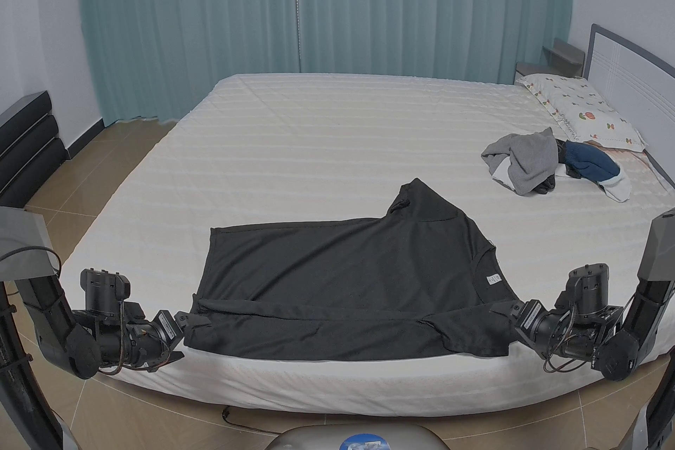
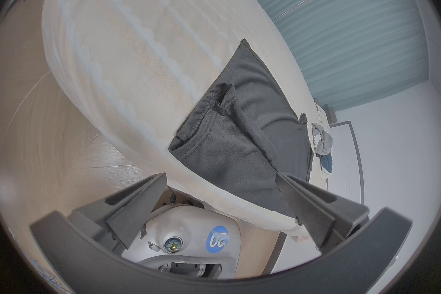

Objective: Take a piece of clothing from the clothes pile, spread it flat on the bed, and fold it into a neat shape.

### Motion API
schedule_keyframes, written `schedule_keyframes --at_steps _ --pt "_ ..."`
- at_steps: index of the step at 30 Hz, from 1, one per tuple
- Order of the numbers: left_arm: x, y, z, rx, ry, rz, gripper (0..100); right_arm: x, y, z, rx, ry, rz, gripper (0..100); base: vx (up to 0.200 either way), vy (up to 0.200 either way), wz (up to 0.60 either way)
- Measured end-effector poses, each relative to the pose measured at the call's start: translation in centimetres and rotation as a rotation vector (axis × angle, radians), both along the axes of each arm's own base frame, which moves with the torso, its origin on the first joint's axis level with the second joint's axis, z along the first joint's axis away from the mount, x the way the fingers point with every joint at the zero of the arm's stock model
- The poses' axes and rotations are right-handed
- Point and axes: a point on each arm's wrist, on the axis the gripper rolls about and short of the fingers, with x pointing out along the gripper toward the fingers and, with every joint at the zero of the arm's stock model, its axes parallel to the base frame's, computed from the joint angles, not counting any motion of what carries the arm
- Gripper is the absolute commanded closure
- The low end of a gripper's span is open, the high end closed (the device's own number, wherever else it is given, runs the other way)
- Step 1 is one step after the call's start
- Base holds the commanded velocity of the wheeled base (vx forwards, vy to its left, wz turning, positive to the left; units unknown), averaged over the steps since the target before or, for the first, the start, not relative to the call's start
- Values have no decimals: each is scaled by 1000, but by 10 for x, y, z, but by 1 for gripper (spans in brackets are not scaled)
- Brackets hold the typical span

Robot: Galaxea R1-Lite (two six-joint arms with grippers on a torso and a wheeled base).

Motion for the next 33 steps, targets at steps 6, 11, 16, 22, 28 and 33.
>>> schedule_keyframes --at_steps 6,11,16,22,28,33 --pt "0 0 0 0 0 0 0 12 -12 1 65 -14 37 0 0 0 0" --pt "0 0 0 0 -1 0 0 26 -17 -2 78 -31 26 0 0 0 0" --pt "0 0 0 -1 -1 1 0 37 -17 -5 24 -60 70 0 0 0 0" --pt "0 0 0 -1 0 1 0 53 -22 -13 -35 -89 118 0 0 0 0" --pt "0 0 0 0 -1 0 0 63 -22 -24 -14 -104 160 0 0 0 0" --pt "0 0 0 1 -2 -1 0 66 -23 -31 -7 -94 166 0 0 0 0"
